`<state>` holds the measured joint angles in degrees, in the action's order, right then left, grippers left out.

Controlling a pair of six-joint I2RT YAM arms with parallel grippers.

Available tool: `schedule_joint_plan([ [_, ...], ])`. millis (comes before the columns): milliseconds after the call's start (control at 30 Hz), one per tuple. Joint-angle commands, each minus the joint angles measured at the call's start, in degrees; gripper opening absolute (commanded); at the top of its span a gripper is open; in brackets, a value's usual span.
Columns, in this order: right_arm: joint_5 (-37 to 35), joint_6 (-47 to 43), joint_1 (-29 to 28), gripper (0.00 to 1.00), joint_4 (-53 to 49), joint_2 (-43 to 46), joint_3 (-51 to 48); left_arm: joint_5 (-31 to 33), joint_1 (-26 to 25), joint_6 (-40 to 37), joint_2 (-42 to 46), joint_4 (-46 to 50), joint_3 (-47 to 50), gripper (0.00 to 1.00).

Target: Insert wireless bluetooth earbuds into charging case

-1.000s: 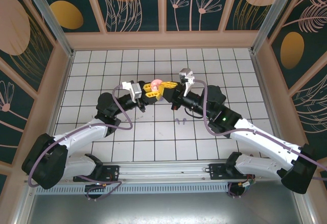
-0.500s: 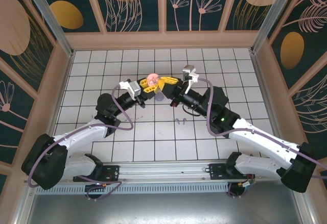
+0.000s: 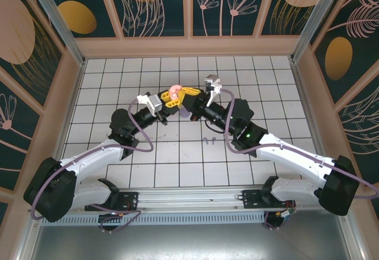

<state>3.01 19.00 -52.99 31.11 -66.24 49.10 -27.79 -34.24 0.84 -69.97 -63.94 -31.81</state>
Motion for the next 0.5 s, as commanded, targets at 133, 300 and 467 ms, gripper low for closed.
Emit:
schedule_joint_plan([
  [133,-0.1,-0.3,-0.4,0.05,3.4,0.5,2.7,-0.6,-0.1,-1.0,0.8,-0.7,1.0,0.00],
  [300,-0.5,-0.6,-0.4,0.05,3.1,1.4,2.9,-0.7,-0.2,-0.8,0.6,-0.6,0.9,0.00],
  [467,-0.7,-1.1,-0.4,0.05,2.3,0.1,3.4,-0.8,-0.2,-0.5,0.3,-0.6,0.6,0.00],
])
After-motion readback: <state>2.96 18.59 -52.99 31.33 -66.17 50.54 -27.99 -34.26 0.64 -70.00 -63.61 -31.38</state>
